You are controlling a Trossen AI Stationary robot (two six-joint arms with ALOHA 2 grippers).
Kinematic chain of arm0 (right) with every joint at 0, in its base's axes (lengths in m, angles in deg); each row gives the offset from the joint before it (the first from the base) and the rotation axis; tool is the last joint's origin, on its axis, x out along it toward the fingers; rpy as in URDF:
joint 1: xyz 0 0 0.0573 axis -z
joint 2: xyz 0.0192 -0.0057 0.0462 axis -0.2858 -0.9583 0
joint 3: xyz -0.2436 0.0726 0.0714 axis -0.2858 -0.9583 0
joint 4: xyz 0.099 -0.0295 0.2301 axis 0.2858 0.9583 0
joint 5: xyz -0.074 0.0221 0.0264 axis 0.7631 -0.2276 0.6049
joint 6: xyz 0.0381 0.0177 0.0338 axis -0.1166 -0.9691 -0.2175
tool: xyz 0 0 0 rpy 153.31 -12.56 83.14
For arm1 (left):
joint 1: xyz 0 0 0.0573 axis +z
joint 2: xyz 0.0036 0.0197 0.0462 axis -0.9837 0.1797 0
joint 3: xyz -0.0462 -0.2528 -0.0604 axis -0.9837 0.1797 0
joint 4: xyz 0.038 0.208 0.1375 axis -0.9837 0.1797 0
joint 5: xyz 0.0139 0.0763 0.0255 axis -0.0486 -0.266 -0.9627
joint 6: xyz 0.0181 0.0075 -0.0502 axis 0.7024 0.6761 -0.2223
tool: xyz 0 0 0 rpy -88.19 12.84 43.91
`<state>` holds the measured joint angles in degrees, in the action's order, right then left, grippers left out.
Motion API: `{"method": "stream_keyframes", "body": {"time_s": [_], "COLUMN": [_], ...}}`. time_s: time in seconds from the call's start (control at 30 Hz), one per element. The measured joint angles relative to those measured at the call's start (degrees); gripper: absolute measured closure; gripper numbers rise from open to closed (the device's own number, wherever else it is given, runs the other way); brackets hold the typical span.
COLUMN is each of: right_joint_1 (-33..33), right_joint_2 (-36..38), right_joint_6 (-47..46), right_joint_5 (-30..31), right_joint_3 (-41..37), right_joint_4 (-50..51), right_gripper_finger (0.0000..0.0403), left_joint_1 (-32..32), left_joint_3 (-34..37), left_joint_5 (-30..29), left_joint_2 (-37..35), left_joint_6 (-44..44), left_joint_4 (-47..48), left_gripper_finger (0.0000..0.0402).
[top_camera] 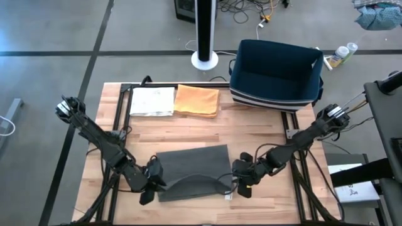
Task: Fold towel
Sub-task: Fold the black towel
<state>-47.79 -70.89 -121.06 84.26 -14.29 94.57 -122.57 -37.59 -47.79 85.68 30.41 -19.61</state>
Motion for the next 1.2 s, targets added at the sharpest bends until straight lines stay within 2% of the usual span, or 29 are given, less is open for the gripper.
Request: {"method": "stream_keyframes", "body": {"time_s": [0.1,0.2,0.33,0.47,0.67,0.8,0.93,1.07,1.2], "right_joint_1": [0.87,2.13,4.26,5.72,4.5,2.16,1.66,1.78,1.79], "right_joint_2": [-1.02,-3.37,-8.58,-15.89,-21.64,-21.77,-22.07,-24.21,-28.59], "right_joint_6": [4.67,7.88,10.88,13.94,15.79,17.29,20.14,24.71,28.38], "right_joint_5": [3.63,6.75,8.43,8.15,-3.09,-3.81,-0.62,2.76,5.87], "right_joint_3": [1.01,1.49,1.26,3.15,9.6,14.0,15.78,15.68,18.2], "right_joint_4": [-2.31,-6.5,-14.63,-18.4,-14.15,-9.87,-13.23,-20.13,-27.38], "right_gripper_finger": [0.0263,0.0257,0.0254,0.0261,0.0276,0.0285,0.0294,0.0298,0.029], "left_joint_1": [0.0,0.02,0.11,0.2,-0.73,-1.34,-1.39,-2.5,-7.06], "left_joint_3": [-0.18,1.69,5.93,8.94,5.92,-0.58,-6.71,-12.88,-17.91], "left_joint_5": [-4.08,-7.33,-9.29,-10.81,-2.51,3.11,5.01,4.71,-2.87], "left_joint_2": [0.0,0.0,0.98,4.81,16.34,24.06,29.43,30.18,28.63], "left_joint_6": [0.81,1.07,0.38,-0.22,-0.04,0.44,2.22,-0.13,-4.56], "left_joint_4": [1.92,-0.39,-4.76,-11.72,-22.47,-23.06,-19.69,-6.87,4.29], "left_gripper_finger": [0.0285,0.0278,0.0277,0.0287,0.0302,0.0319,0.033,0.0344,0.0361]}}
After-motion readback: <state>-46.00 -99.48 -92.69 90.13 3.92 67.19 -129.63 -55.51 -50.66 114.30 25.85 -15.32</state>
